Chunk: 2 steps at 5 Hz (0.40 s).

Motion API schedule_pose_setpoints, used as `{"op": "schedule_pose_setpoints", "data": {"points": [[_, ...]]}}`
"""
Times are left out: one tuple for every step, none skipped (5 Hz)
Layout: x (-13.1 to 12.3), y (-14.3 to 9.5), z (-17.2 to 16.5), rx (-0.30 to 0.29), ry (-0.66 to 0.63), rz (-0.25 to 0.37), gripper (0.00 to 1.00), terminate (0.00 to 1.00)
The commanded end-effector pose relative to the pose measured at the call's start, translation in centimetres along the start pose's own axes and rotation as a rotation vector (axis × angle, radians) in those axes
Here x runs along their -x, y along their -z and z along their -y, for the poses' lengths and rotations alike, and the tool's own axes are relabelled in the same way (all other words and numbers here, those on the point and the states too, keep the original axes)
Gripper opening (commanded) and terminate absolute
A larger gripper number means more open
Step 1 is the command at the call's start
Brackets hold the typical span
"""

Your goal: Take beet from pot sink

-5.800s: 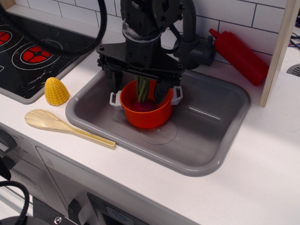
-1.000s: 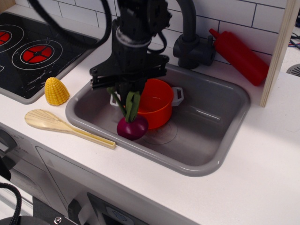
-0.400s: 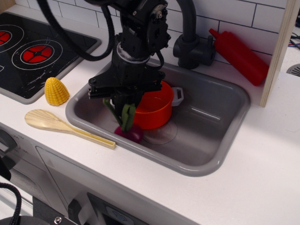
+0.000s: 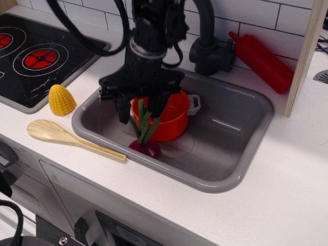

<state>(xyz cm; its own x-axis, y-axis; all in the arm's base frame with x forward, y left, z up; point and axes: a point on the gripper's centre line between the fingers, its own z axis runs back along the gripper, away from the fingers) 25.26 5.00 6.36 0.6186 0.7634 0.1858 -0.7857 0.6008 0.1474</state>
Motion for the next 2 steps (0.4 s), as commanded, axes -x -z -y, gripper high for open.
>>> {"op": "schedule_pose_setpoints", "data": {"points": [[-1.48,-3.26,0.12,0.076,0.01,0.015,1.0,0.0],[-1.48,-3.26,0.12,0.076,0.01,0.015,1.0,1.0]]}}
